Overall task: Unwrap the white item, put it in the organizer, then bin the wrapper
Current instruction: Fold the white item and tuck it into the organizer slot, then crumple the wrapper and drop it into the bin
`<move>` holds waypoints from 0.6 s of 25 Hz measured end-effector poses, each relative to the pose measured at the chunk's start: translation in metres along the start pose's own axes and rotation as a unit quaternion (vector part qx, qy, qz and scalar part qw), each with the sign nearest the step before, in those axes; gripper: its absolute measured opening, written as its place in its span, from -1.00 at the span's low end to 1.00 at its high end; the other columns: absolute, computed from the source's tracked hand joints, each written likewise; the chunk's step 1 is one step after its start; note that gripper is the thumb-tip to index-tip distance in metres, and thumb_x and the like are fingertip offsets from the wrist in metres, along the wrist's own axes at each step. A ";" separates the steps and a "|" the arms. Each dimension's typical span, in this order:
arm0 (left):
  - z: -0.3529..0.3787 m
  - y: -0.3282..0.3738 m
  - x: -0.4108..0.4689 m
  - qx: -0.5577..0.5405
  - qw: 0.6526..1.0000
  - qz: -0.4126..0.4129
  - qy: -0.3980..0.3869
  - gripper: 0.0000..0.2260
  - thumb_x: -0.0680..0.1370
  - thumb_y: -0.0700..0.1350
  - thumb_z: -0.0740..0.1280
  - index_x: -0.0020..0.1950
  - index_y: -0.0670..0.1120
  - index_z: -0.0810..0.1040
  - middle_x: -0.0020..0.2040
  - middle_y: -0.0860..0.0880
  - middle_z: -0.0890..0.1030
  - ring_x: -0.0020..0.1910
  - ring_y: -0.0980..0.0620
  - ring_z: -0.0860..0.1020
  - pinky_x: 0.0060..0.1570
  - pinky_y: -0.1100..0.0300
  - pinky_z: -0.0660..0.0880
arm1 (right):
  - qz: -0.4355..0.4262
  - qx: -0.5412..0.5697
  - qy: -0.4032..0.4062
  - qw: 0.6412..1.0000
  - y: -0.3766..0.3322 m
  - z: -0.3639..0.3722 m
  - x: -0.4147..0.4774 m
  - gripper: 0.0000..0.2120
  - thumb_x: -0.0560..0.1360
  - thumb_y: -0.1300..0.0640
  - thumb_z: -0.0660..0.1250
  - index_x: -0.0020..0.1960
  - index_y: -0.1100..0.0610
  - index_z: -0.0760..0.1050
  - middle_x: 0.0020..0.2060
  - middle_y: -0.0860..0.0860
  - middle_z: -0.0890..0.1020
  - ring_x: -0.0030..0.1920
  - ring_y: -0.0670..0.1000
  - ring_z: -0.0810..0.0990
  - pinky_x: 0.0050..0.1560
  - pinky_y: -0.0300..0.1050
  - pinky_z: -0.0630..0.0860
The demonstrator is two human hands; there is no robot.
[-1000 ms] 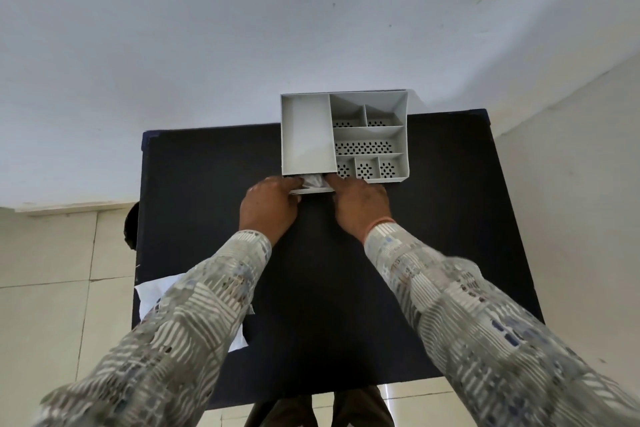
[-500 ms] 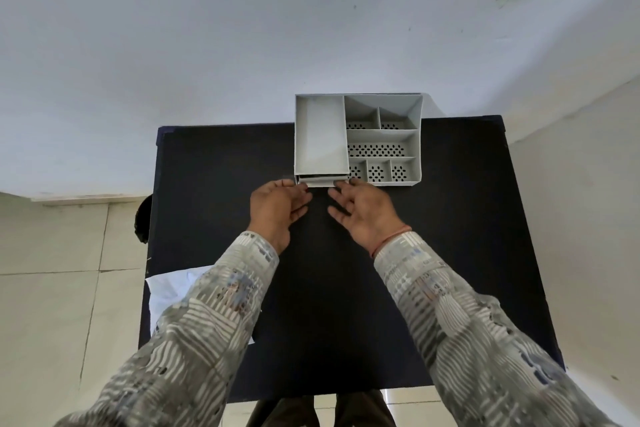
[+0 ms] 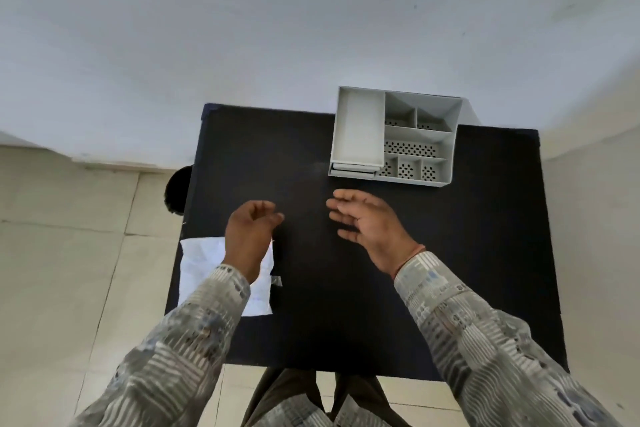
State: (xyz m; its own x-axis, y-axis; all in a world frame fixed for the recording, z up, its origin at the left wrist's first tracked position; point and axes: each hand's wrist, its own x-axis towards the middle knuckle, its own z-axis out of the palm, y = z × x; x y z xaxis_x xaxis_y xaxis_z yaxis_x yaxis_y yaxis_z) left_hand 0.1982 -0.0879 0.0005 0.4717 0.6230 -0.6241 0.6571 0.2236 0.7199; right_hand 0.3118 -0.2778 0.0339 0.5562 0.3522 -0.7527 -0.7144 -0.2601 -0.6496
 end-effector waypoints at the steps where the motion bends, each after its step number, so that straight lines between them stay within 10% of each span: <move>1: -0.017 -0.013 -0.003 0.016 1.000 0.001 0.024 -0.82 0.54 -0.17 0.52 0.12 -0.04 0.66 0.03 -0.02 0.73 0.05 -0.04 0.69 0.18 -0.09 0.65 | -0.003 -0.052 -0.011 0.999 0.003 0.013 -0.001 -0.74 0.64 0.12 0.36 0.31 0.02 0.62 0.21 -0.02 0.74 0.24 0.00 0.69 0.24 0.04 0.59; 6: -0.083 -0.067 -0.011 0.028 0.989 -0.063 0.130 -0.66 0.46 -0.11 0.57 0.22 0.00 0.65 0.22 -0.08 0.69 0.21 -0.18 0.66 0.28 -0.20 0.61 | -0.066 -0.298 -0.044 0.951 0.032 0.082 0.024 -0.70 0.63 0.13 0.37 0.34 0.13 0.64 0.25 0.05 0.71 0.29 0.05 0.66 0.26 -0.11 0.57; 15: -0.103 -0.129 -0.003 0.123 0.981 -0.121 0.086 -0.20 0.38 -0.08 0.64 0.58 -0.06 0.41 0.47 -0.15 0.57 0.34 -0.21 0.61 0.36 -0.11 0.55 | -0.102 -0.718 -0.107 0.680 0.074 0.171 0.069 -0.36 0.54 -0.09 0.43 0.54 0.07 0.35 0.45 0.13 0.49 0.49 0.25 0.39 0.43 0.24 0.46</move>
State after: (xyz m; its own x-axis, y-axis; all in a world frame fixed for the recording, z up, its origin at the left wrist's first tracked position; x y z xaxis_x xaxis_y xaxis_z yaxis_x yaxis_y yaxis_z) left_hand 0.0514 -0.0414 -0.0586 0.1912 0.6963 -0.6918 0.8698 0.2064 0.4481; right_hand 0.2245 -0.1187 -0.0474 0.3979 0.5945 -0.6987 0.6047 -0.7427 -0.2877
